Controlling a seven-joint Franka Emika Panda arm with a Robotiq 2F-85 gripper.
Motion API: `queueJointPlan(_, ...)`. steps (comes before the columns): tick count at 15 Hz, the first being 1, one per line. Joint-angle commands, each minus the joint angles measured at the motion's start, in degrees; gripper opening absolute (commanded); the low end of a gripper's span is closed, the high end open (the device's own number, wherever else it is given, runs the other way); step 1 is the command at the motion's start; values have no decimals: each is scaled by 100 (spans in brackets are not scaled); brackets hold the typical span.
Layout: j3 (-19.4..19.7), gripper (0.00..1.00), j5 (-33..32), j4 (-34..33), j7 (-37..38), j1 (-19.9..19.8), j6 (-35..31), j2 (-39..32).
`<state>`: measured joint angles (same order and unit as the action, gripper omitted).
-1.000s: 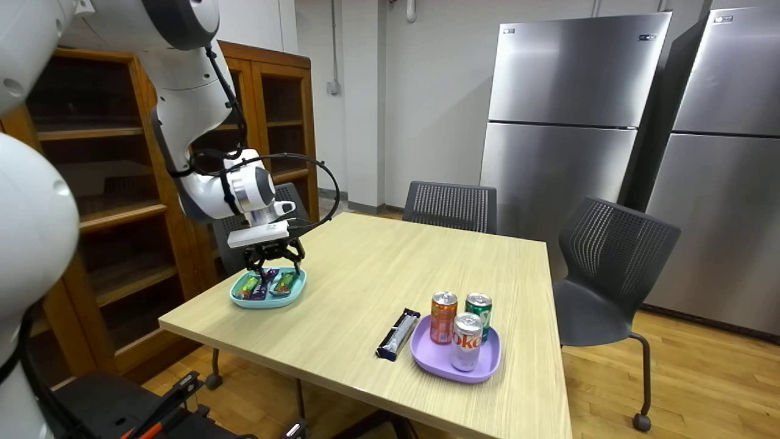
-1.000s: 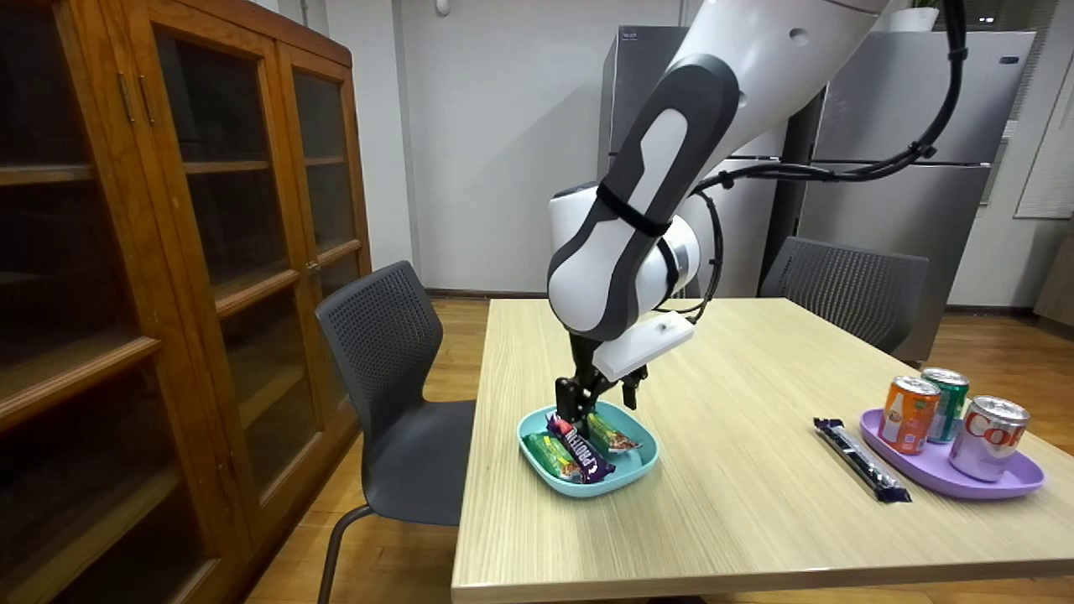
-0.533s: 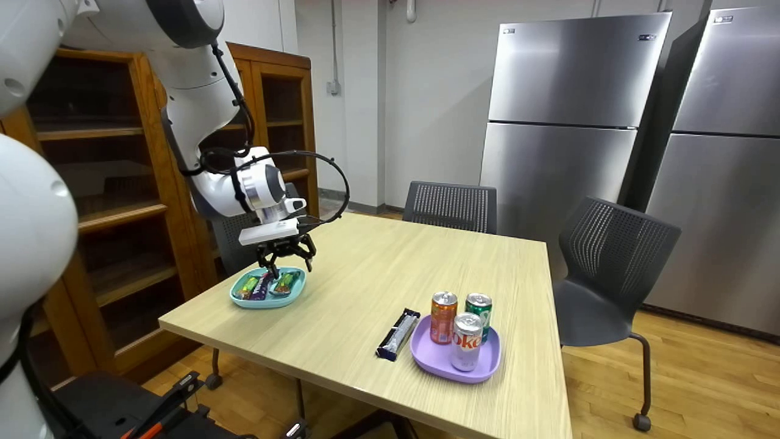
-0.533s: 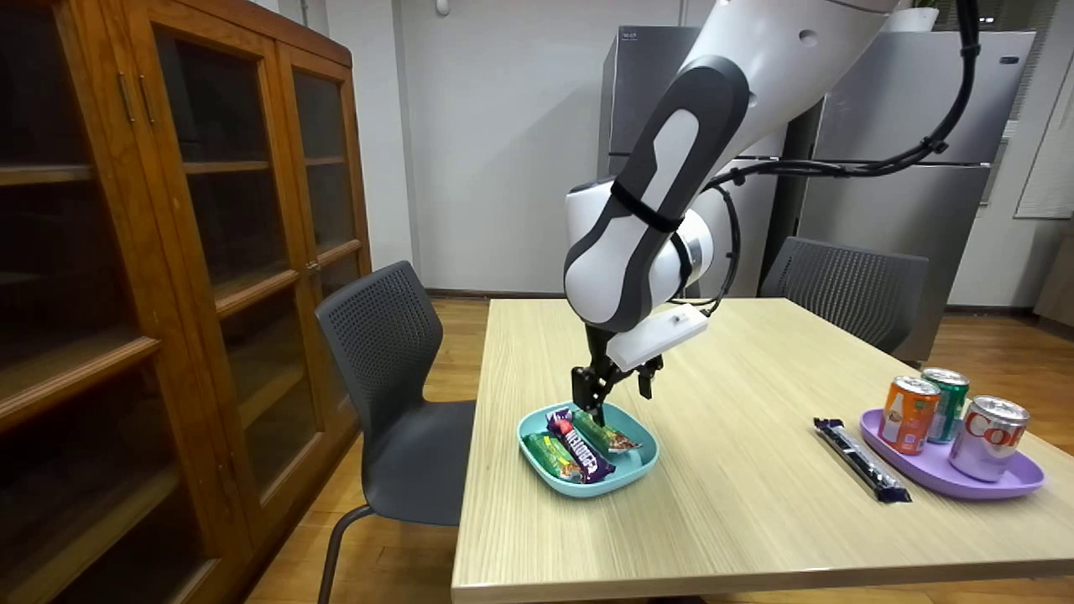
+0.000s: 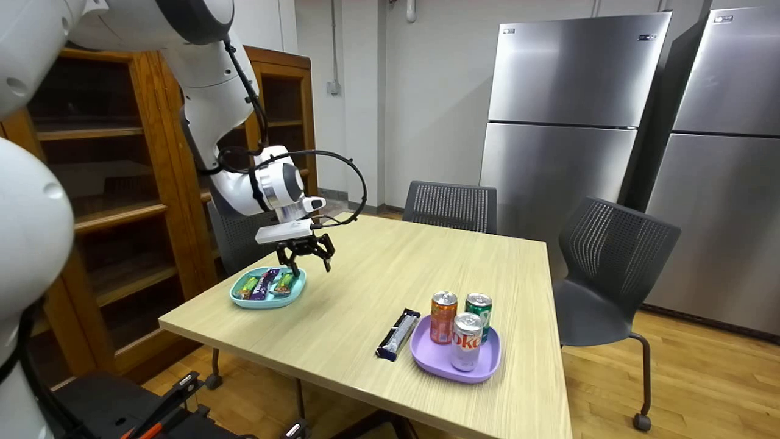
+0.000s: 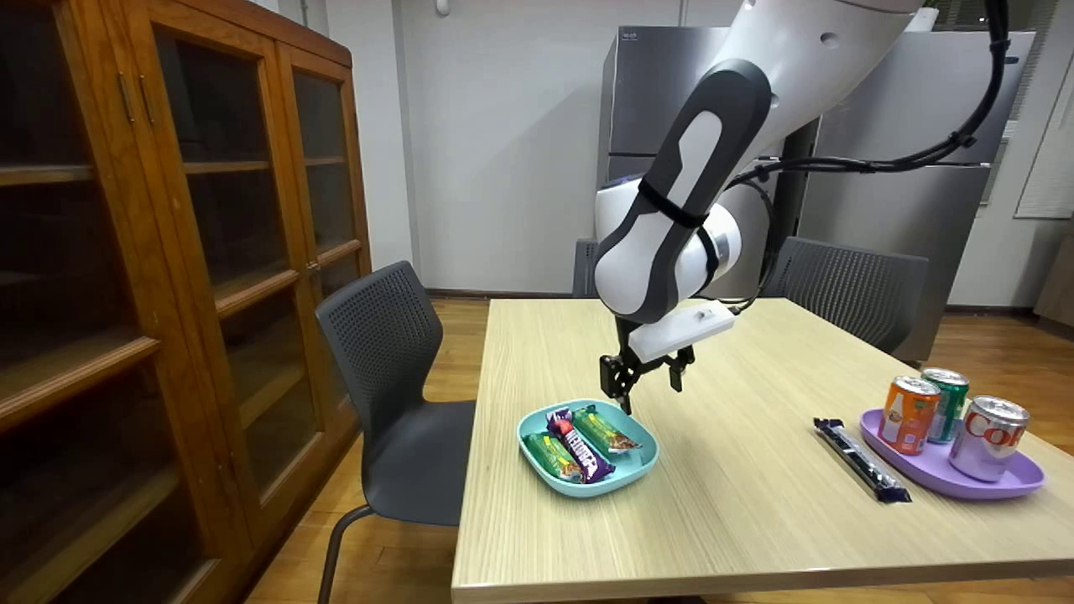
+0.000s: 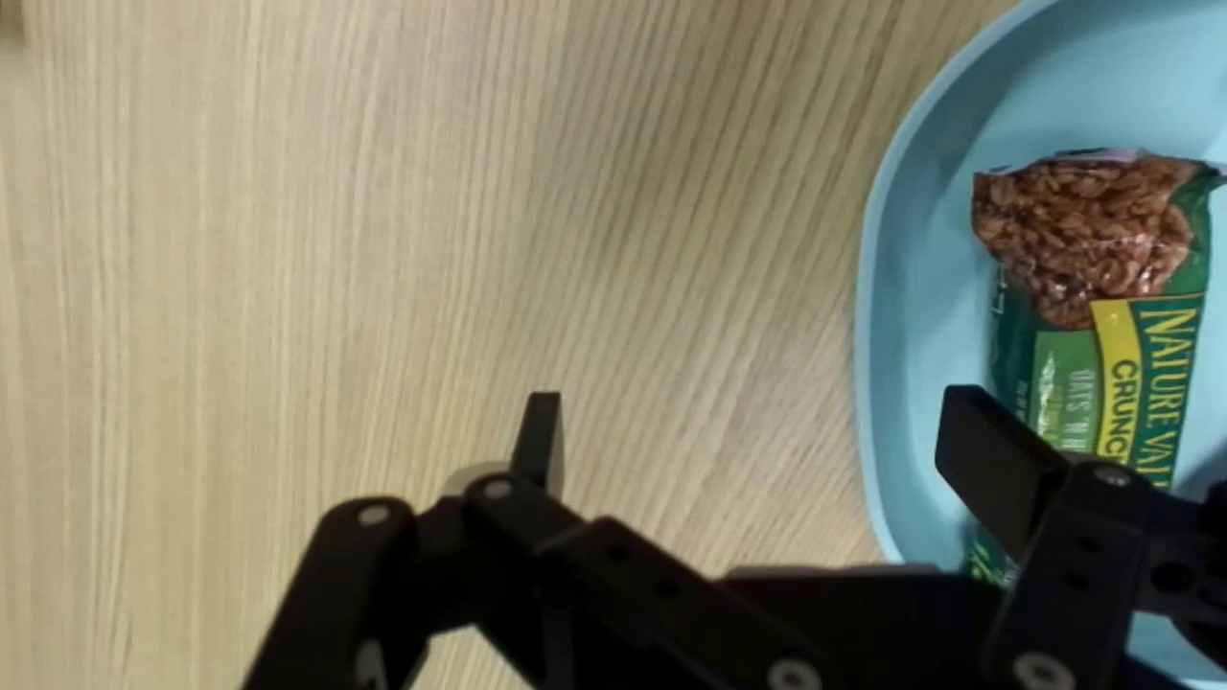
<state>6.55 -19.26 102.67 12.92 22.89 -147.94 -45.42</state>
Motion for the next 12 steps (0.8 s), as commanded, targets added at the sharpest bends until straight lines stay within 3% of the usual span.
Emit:
queueJointPlan(1,19,100,141,113,328,-138,26,163)
queueJointPlan(12,182,100,723,427,660,-652,-92,226)
